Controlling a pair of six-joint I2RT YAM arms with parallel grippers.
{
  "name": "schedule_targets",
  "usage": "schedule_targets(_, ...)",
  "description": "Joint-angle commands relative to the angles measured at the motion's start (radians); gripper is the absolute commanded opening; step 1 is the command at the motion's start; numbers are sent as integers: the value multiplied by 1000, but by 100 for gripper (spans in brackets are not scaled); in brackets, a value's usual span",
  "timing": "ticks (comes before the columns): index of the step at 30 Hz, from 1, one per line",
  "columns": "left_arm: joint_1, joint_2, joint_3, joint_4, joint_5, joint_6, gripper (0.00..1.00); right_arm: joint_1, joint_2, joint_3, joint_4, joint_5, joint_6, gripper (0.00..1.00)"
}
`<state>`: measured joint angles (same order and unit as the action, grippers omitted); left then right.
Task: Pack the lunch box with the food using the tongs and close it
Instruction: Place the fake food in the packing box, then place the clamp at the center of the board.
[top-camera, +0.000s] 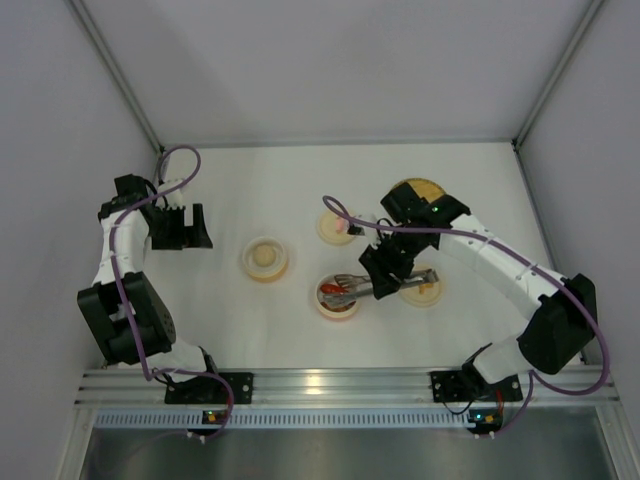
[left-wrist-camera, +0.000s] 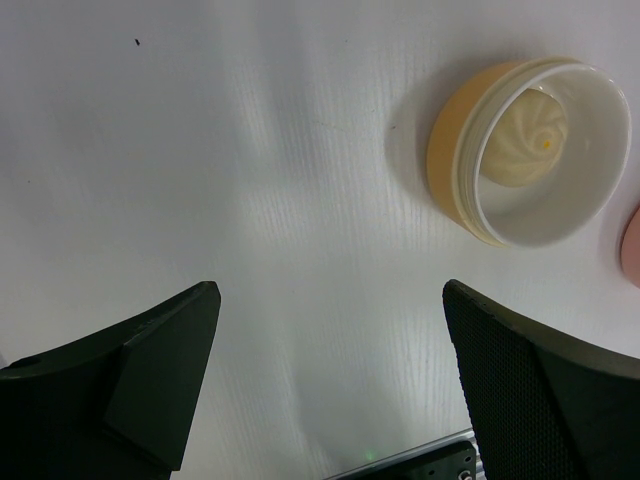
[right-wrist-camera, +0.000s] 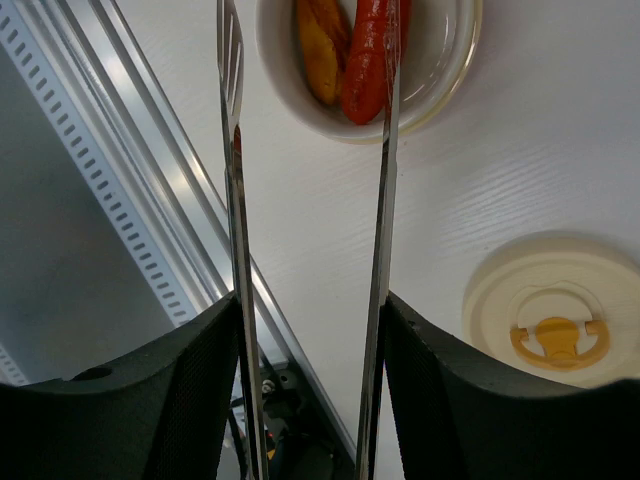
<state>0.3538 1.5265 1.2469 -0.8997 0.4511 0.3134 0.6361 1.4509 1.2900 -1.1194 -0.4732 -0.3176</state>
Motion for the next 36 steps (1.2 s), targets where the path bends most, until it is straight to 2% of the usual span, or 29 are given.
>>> schedule_targets(1,4,-42,-4,4,6,9,98,25,-10,52,-13,-30,-1,55)
schedule_targets(10,4,-42,-4,2,15,16,98,-6,-56,87,6,-12,3,51)
schedule_targets(16,4,-45,2,2,12,21,98,-130,-67,133,35,-21,9,51)
schedule_targets(19,4,-42,11,2,11,23,98,-260,-69,153,56,-45,21,50)
schedule_targets(23,4,-32,22,2,17,20,98,-494,-72,166,98,-32,14,50)
schedule_targets(25,2,-26,28,4,20,16,98,-574,-67,173,110,-24,-14,50)
schedule_targets(26,4,-25,34,2,18,16,98,-664,-61,175,110,-22,-26,50)
schedule_targets(28,2,-19,51,-4,12,13,98,-742,-35,178,109,-10,-72,50)
schedule_targets(30,2,-17,62,-4,9,16,98,-876,0,178,118,4,-118,49)
schedule_targets(36,2,-6,62,1,20,9,98,-1024,129,172,208,94,-172,49)
